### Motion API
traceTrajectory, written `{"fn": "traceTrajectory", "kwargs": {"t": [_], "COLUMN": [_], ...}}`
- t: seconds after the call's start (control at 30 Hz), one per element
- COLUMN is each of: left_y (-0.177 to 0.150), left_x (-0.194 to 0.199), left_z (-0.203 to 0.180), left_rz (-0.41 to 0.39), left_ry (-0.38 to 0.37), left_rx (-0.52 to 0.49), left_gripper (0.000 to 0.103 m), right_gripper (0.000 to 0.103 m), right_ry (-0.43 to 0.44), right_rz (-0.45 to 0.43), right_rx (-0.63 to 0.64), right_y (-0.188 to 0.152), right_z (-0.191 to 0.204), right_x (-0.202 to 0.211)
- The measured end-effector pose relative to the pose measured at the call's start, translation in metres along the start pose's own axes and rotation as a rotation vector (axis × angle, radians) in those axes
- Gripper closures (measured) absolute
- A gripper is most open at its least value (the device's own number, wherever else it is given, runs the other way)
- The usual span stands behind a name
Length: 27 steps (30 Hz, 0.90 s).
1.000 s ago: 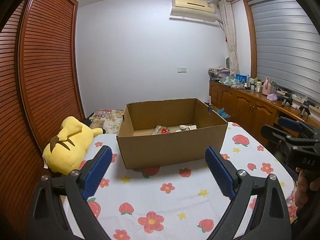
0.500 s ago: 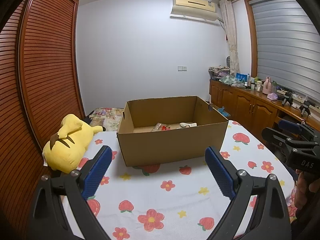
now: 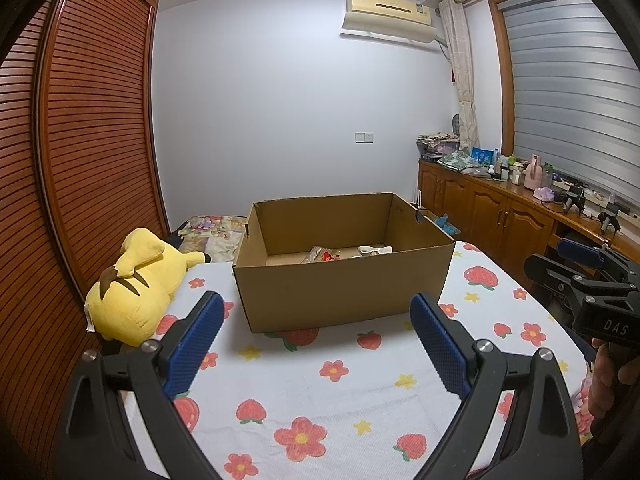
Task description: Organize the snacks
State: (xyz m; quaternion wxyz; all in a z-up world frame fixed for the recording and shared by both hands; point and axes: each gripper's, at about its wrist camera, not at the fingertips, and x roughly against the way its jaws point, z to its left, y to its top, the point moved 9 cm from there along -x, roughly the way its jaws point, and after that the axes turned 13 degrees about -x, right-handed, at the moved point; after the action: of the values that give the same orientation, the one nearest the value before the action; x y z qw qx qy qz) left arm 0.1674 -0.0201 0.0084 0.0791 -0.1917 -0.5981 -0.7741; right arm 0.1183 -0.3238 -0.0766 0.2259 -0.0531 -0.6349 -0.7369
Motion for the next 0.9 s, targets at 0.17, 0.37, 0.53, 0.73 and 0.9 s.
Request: {"fn": "traceTrajectory", "kwargs": {"t": [0.17,0.37,0.53,0.73,0.9], "left_y": [0.0,0.0,-0.0003,-0.0006,-0.0003], "left_x": [0.0002,0.002,0.0026,0.0036,0.0038], "left_z": [-0.0004,0.0002,0.0001,0.0011,0.0018], "left_rz": [0.001,-0.001,0.0,-0.001,-0.002], "left_ry": [0.0,0.003,0.004,0.005,0.005], "left_rx": [0.0,-0.001,-0.002,0.0,0.001], "left_gripper": [0.008,0.008,0.008,0.008,0.008], "right_gripper": [0.011,0.011,0.011,0.011,0.011], "right_ry": [0.0,-0.001,0.0,0.002,0.001], "right_rz": [-0.001,-0.002,-0.001,-0.001,-0.001], "right_rx": [-0.001,0.0,-0.001,-0.004,-0.002], "right_y": [0.0002,0.0002,0.0005,0.0007,0.0008], "right_z": [0.0001,0.0003,0.0005,0.0008,0.0011], "right_x": [0.0,0.0003,0.0005,0.0012,0.0016]}}
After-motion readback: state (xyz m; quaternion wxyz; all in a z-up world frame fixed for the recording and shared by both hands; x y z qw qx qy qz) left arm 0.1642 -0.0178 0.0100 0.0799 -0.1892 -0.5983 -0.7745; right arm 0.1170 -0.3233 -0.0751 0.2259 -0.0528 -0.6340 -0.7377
